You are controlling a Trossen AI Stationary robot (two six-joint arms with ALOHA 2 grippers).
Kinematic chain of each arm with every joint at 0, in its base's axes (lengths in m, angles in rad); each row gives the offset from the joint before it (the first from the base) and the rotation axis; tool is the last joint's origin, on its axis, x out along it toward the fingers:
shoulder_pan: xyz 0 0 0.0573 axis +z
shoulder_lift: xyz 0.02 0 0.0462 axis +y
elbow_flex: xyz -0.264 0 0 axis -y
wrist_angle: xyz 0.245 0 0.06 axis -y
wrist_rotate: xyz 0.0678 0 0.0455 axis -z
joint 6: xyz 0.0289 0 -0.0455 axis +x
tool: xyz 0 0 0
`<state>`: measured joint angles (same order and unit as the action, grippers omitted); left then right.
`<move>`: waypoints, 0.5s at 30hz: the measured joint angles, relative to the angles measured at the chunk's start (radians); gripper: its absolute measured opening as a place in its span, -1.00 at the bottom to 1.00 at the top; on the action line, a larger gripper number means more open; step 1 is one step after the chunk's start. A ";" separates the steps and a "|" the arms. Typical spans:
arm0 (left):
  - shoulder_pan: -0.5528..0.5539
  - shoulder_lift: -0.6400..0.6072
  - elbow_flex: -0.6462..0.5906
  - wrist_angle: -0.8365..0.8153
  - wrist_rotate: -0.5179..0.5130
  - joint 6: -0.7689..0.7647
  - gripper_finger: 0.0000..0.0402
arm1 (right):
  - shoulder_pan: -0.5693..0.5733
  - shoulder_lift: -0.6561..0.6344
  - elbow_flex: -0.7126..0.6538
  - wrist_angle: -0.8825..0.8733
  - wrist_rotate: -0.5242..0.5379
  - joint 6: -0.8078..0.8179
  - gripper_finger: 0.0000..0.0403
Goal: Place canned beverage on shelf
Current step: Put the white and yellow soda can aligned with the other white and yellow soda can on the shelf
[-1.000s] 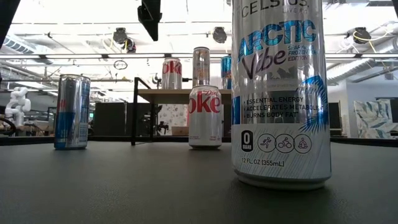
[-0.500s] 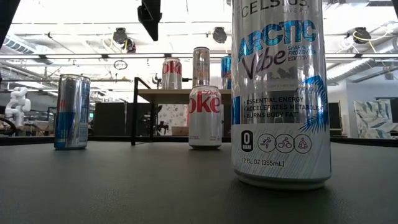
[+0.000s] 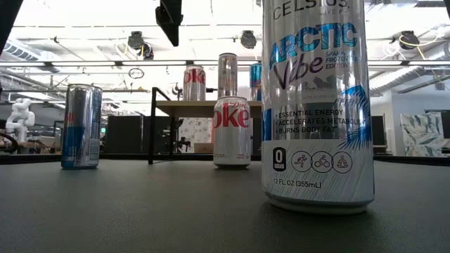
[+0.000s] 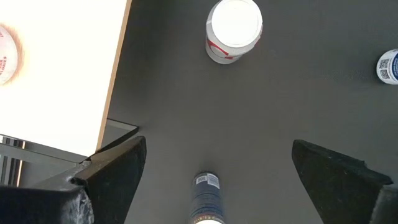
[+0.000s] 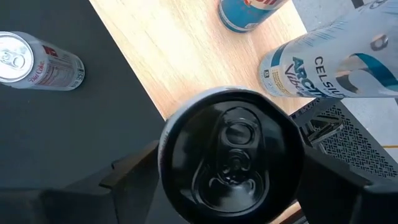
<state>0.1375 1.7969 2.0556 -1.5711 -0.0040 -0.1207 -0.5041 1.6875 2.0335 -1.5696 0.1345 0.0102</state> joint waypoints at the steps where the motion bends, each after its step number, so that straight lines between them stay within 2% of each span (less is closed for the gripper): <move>1: 0.000 0.000 0.000 0.000 0.000 0.000 0.98 | 0.000 0.000 0.000 0.000 0.000 -0.002 0.55; 5: 0.000 0.000 0.000 0.000 0.000 0.000 0.98 | 0.000 0.000 0.000 -0.001 0.004 -0.021 0.55; 11: 0.000 0.000 0.000 0.000 0.000 0.003 0.98 | -0.002 0.000 0.000 -0.001 0.108 -0.041 0.55; 15: 0.000 0.000 0.000 0.000 0.000 0.003 0.98 | -0.006 0.000 0.000 -0.001 0.105 -0.049 0.55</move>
<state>0.1375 1.7969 2.0556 -1.5711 -0.0039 -0.1177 -0.5106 1.6878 2.0335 -1.5707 0.2397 -0.0391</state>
